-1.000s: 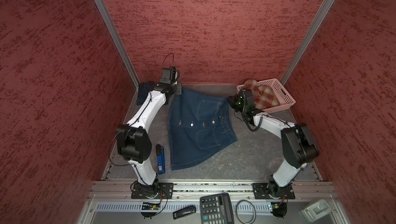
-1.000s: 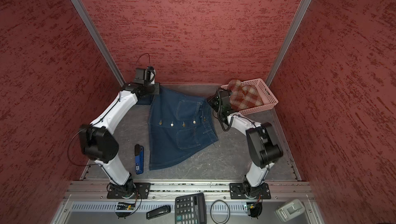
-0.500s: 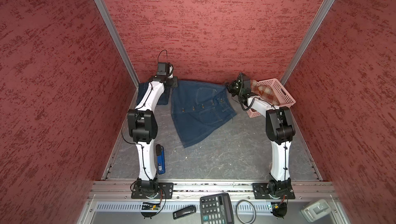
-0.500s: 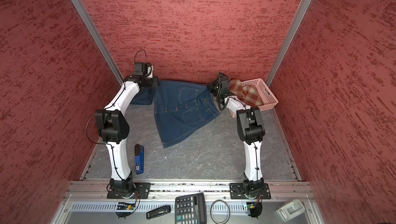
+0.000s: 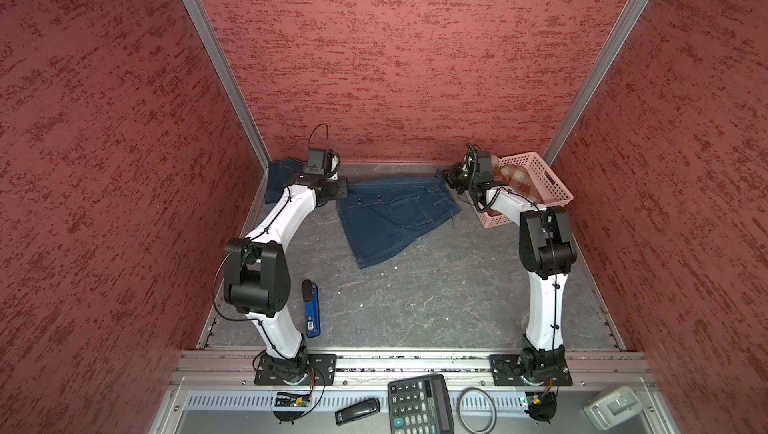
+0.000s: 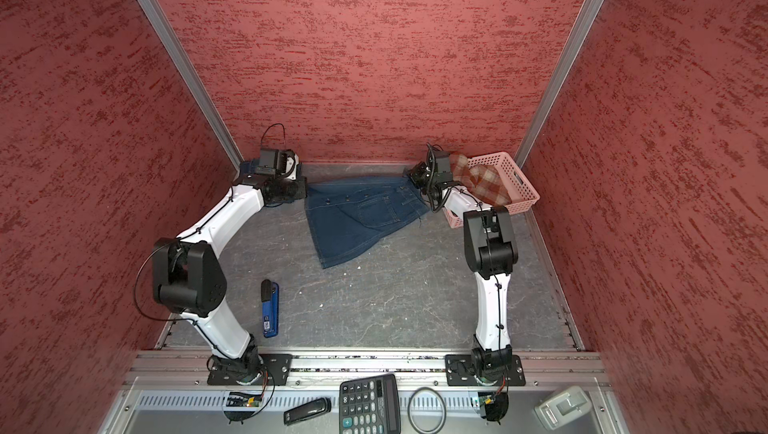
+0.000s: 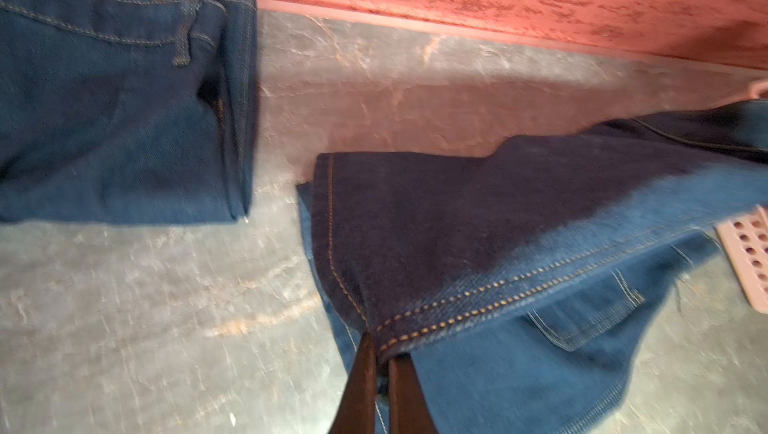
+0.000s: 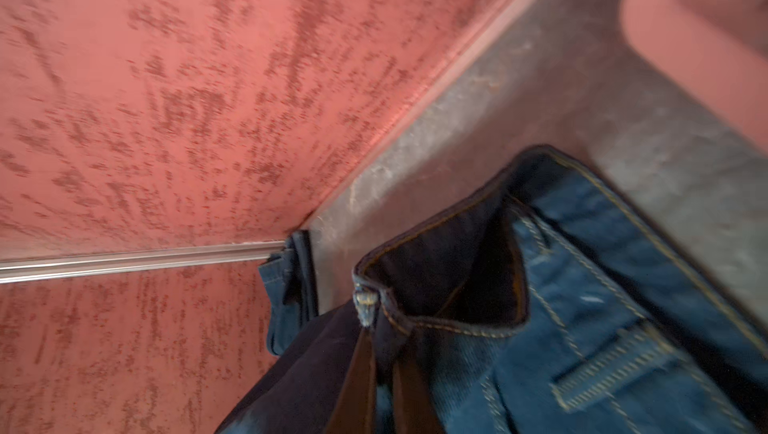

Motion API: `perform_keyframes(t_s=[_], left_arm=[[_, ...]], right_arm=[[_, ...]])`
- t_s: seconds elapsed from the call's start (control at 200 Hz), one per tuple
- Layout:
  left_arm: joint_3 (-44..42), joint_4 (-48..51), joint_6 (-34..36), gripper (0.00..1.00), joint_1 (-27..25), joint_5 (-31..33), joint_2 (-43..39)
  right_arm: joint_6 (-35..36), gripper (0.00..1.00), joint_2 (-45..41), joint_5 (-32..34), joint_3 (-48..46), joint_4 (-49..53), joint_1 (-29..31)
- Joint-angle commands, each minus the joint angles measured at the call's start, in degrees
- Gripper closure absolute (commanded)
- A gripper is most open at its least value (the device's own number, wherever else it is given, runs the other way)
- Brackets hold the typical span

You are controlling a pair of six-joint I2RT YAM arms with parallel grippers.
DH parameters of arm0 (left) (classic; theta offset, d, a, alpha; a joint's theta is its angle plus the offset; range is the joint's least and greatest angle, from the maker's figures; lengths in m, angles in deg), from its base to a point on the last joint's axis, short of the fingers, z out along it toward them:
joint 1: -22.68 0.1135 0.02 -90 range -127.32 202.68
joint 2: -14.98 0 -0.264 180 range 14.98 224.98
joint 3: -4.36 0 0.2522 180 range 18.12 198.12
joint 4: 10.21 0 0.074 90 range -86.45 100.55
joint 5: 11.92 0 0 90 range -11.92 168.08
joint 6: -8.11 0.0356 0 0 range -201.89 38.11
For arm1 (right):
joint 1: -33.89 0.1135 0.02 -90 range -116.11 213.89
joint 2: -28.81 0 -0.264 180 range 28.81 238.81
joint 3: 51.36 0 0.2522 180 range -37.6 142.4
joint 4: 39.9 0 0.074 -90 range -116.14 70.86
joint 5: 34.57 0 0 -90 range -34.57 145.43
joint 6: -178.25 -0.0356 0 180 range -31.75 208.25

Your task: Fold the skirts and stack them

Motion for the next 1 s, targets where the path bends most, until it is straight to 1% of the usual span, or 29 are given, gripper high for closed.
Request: perform_keyframes(t_s=[0.0,0.17,0.27,0.376,0.531,0.681,0.746,0.826,0.997], left_arm=[[-4.3,-1.9,-2.7,1.00,-1.9,2.2,-3.4],[-11.2,-1.4,-6.3,1.00,-5.6,4.4,-7.7],[-14.8,-1.0,-7.6,1.00,-7.8,6.4,-9.7],[-18.4,-1.4,-9.3,1.00,-9.7,6.8,-11.2],[-22.9,-2.8,-11.7,1.00,-12.6,7.4,-10.7],[-26.7,-4.5,-14.0,1.00,-14.9,7.2,-7.7],[-26.4,-4.0,-14.0,1.00,-15.2,7.5,-6.2],[-23.6,-1.9,-12.9,1.00,-14.7,9.0,-5.4],[-12.8,3.1,-8.1,1.00,-9.6,9.7,-6.8]], right_arm=[[6.3,1.00,-3.7,-1.8,-0.9,5.0,-1.4],[14.0,1.00,-3.4,-2.6,0.2,11.1,-1.9],[16.4,1.00,-3.8,-1.5,-0.5,13.6,-1.9],[17.8,1.00,-3.8,-1.5,-2.0,14.5,-1.9],[19.0,1.00,-3.1,0.1,-3.5,15.6,-1.9],[20.4,1.00,-1.4,1.3,-3.7,17.0,-1.9],[21.0,1.00,-1.1,1.9,-3.2,17.4,-1.8],[21.6,1.00,-0.7,2.7,-1.1,18.1,-1.8],[22.5,1.00,0.1,2.6,6.4,19.9,-1.6]])
